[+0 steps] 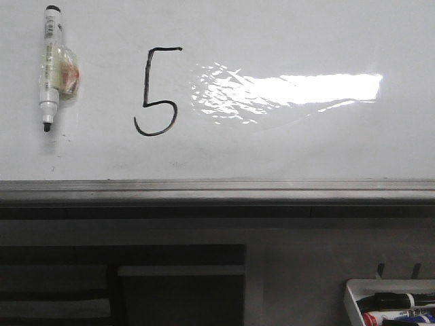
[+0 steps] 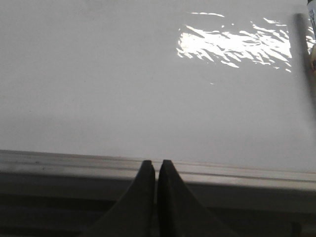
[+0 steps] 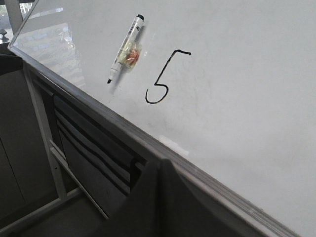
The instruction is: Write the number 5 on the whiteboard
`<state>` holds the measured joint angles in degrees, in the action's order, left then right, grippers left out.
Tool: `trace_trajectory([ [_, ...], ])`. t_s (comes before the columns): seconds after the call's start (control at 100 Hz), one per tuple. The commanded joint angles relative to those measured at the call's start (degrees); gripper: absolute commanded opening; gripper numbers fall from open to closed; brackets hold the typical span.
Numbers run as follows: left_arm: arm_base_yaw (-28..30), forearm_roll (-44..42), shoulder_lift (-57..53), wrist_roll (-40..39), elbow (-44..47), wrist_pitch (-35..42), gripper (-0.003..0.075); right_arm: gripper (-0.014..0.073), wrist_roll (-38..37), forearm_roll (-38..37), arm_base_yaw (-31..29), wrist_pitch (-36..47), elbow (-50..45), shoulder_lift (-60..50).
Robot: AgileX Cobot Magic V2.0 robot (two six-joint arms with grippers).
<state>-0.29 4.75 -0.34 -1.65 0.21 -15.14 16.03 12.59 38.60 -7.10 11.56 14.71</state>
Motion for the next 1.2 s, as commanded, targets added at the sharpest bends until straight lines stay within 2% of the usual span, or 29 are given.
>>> trace_trajectory([
  [0.0, 0.21, -2.22, -1.71, -3.64, 1.01, -0.25, -0.002, -0.0062, 0.39, -0.52, -0.34, 4.12, 1.49, 0.24],
  [0.09, 0.32, -3.71, -1.71, -7.03, 1.01, -1.24, -0.002, -0.0062, 0.39, -0.52, -0.34, 4.12, 1.49, 0.24],
  [1.11, 0.39, -3.71, -1.58, -7.02, 1.01, -1.1, -0.002, -0.0062, 0.39, -0.52, -0.34, 4.73, 1.49, 0.24],
  [1.19, 0.39, -3.71, -1.58, -7.02, 1.01, -1.1, -0.002, -0.0062, -1.76, -3.28, -0.45, 5.0, 1.49, 0.24],
])
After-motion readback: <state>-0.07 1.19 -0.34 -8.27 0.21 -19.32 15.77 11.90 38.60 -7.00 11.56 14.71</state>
